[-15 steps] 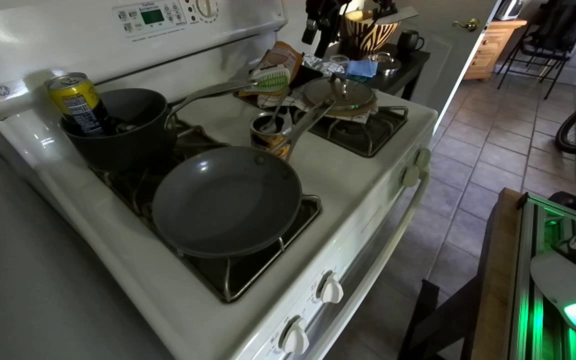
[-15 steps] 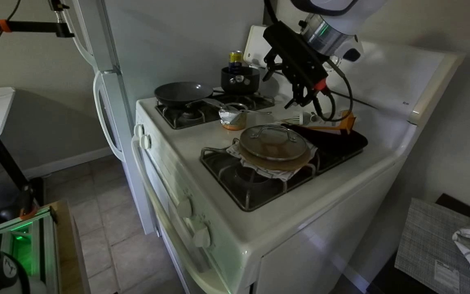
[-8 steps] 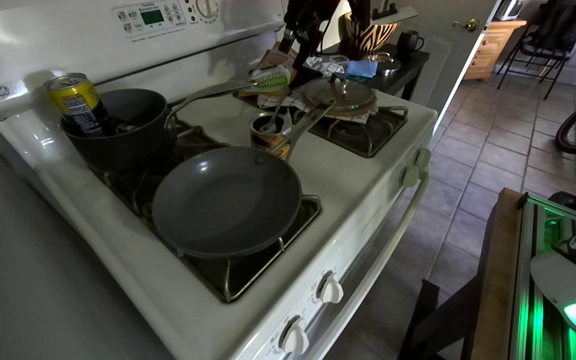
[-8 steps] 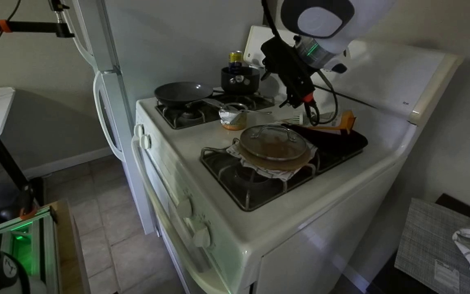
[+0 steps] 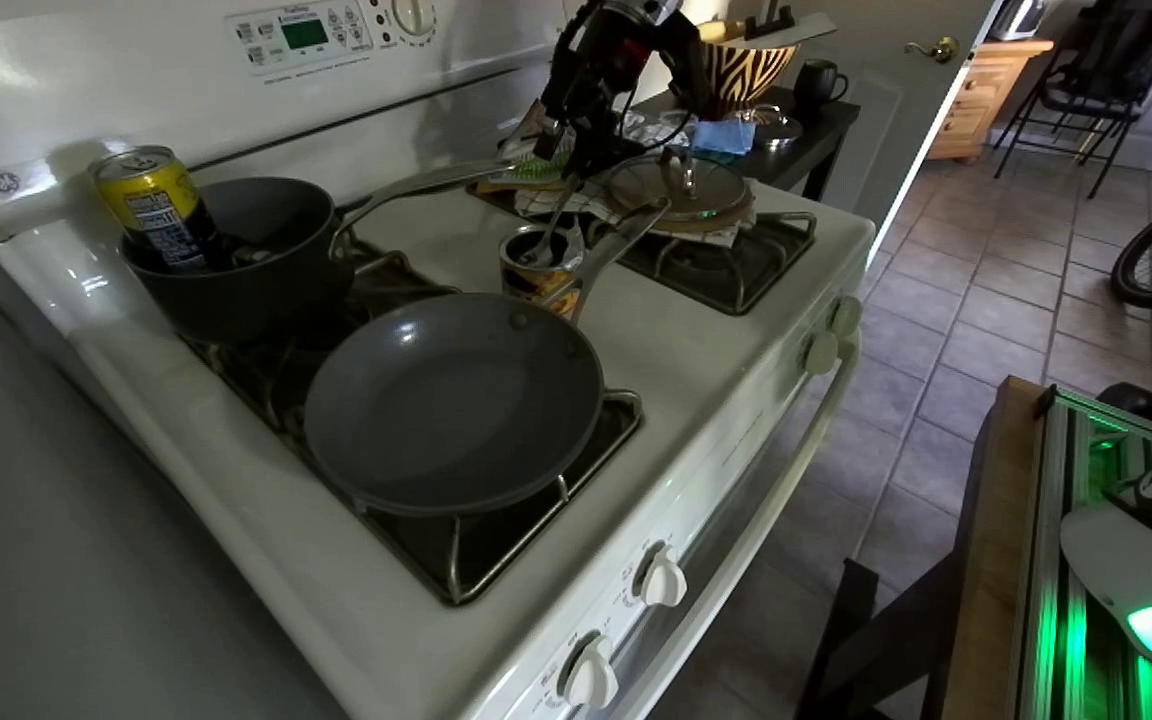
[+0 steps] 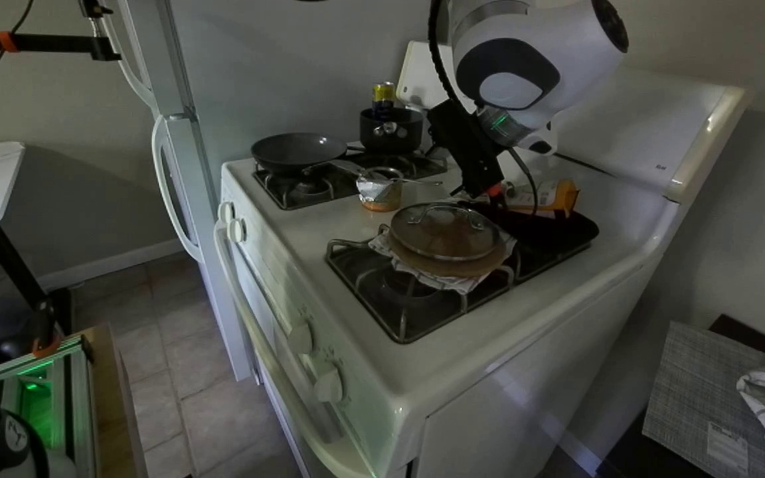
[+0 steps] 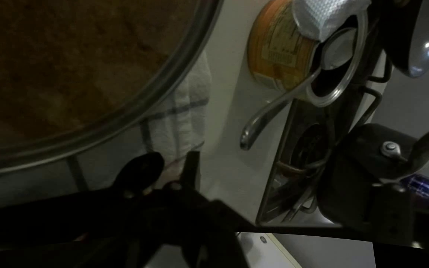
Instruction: Put a spoonful of the tin's content onto the pan
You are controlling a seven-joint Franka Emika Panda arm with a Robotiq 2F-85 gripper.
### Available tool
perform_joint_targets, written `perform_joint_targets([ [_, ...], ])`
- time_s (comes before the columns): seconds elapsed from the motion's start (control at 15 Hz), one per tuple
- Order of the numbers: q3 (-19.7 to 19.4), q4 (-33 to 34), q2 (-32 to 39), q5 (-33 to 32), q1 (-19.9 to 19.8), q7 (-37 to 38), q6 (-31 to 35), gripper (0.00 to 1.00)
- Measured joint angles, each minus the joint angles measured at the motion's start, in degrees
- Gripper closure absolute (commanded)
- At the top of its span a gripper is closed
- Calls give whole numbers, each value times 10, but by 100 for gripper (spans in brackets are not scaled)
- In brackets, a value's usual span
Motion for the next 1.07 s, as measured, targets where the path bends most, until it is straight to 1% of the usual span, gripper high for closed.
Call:
perform_joint_targets([
  [0.07, 0, 3, 4, 0, 0, 0, 0, 32],
  [0.13, 0, 7, 7, -1, -1, 1, -1, 39],
  [0.33, 0, 16, 14, -3, -1, 1, -2, 43],
  [0.47, 0, 19, 19, -6, -1, 4, -8, 38],
  [0.67, 0, 28, 27, -19, -1, 8, -26, 35],
  [0.8, 0, 33, 32, -31, -1, 13, -39, 40],
  [1.0, 1, 43, 38, -37, -1, 13, -58, 55],
  [1.07, 2, 46, 40, -37, -1, 13, -63, 64],
])
